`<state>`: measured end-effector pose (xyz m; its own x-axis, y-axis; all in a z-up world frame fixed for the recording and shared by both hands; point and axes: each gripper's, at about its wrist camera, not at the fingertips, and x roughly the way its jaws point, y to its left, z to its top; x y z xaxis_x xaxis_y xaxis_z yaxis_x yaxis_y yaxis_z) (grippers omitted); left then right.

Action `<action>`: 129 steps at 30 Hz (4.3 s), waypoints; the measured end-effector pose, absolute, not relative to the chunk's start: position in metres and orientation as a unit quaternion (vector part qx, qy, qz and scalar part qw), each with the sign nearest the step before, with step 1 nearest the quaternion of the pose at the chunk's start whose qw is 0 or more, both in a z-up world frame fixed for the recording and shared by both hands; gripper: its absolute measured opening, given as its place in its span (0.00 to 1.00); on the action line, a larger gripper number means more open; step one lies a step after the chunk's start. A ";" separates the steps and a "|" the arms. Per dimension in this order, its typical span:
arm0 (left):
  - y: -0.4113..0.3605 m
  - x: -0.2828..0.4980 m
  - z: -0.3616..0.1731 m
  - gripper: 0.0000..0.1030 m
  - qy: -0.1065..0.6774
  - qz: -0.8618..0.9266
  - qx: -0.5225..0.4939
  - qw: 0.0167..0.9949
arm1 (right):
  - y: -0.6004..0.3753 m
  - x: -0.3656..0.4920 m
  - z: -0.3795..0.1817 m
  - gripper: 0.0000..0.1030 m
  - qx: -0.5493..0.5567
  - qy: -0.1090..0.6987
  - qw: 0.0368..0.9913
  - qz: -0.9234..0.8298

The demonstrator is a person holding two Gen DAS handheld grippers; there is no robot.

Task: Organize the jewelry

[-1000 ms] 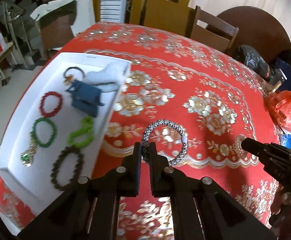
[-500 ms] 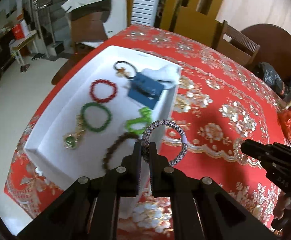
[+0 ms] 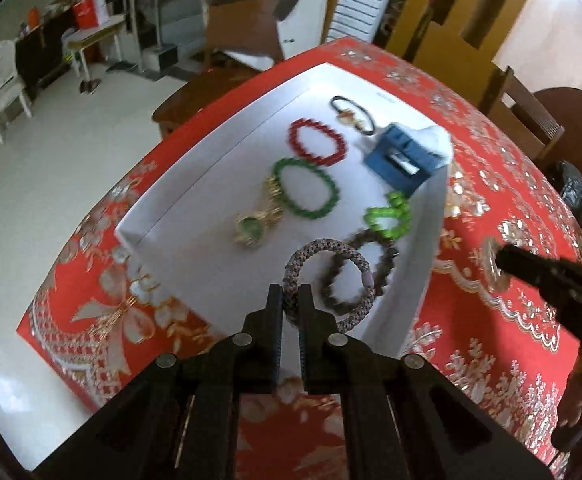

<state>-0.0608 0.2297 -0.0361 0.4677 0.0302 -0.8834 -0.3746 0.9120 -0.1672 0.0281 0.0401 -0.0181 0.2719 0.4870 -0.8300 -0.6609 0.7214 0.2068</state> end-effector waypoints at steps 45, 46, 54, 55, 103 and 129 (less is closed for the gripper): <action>0.223 -0.061 -0.013 0.54 0.469 0.185 -0.121 0.855 | 0.069 0.035 -0.029 0.63 -0.083 0.446 0.836 0.310; 0.221 -0.062 -0.010 0.54 0.464 0.183 -0.122 0.858 | 0.064 0.033 -0.026 0.64 -0.081 0.445 0.838 0.306; 0.187 -0.071 0.018 0.54 0.461 0.215 -0.084 0.857 | 0.032 0.005 -0.018 0.66 -0.077 0.446 0.842 0.294; 0.185 -0.073 0.020 0.54 0.459 0.212 -0.086 0.859 | 0.032 0.003 -0.017 0.66 -0.078 0.446 0.841 0.295; 0.179 -0.088 0.039 0.54 0.438 0.238 -0.079 0.863 | 0.041 -0.016 0.002 0.82 -0.100 0.427 0.844 0.310; 0.183 -0.068 0.031 0.54 0.447 0.239 -0.061 0.860 | 0.051 0.003 -0.010 0.82 -0.094 0.442 0.836 0.310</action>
